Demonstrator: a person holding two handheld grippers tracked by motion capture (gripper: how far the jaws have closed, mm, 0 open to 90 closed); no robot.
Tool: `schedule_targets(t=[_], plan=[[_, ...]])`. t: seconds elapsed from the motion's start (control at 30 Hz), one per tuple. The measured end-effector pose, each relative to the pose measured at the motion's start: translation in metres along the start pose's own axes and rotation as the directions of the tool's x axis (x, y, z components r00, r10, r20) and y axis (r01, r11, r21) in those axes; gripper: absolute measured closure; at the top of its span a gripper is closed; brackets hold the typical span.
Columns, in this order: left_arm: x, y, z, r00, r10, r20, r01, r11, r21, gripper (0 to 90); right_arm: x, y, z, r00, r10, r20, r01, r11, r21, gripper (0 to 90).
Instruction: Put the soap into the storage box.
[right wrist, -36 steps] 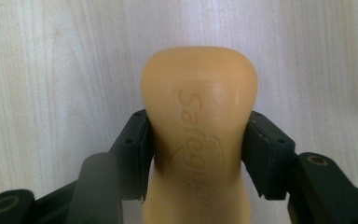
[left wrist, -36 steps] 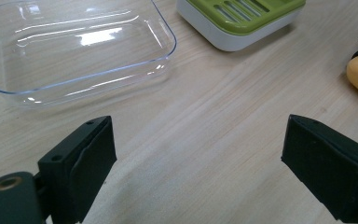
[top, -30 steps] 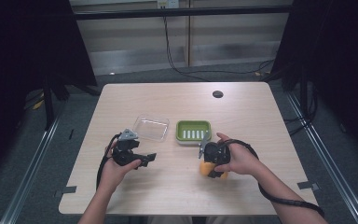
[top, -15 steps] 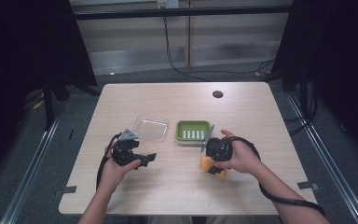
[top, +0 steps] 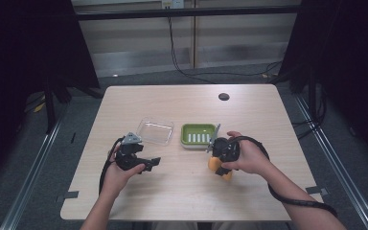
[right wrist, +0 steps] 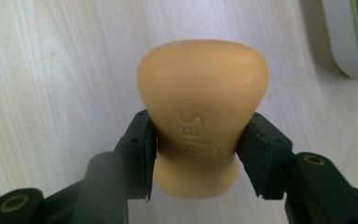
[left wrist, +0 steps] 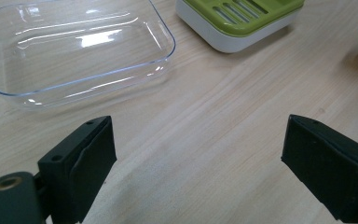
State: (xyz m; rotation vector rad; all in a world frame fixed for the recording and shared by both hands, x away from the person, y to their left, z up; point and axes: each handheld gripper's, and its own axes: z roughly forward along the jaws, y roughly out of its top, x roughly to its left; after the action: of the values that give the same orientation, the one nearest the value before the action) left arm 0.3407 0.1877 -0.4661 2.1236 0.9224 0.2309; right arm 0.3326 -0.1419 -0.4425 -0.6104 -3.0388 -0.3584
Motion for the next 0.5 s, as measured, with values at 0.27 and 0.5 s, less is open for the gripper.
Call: schedule_targets(t=[0.27,0.5], plan=[[0.000,0.000,-0.001,1.0000,0.001,0.000,-0.001,1.0000,-0.002,9.4,-0.005,0.002,-0.005,0.9992,0.040,-0.002,-0.040,0.999,0.014,50.4],[0.001,0.000,0.000,1.0000,-0.001,0.006,0.001,1.0000,-0.001,9.4,-0.012,0.004,-0.014,0.9995,0.023,0.019,-0.024,1.000,0.015,50.4]])
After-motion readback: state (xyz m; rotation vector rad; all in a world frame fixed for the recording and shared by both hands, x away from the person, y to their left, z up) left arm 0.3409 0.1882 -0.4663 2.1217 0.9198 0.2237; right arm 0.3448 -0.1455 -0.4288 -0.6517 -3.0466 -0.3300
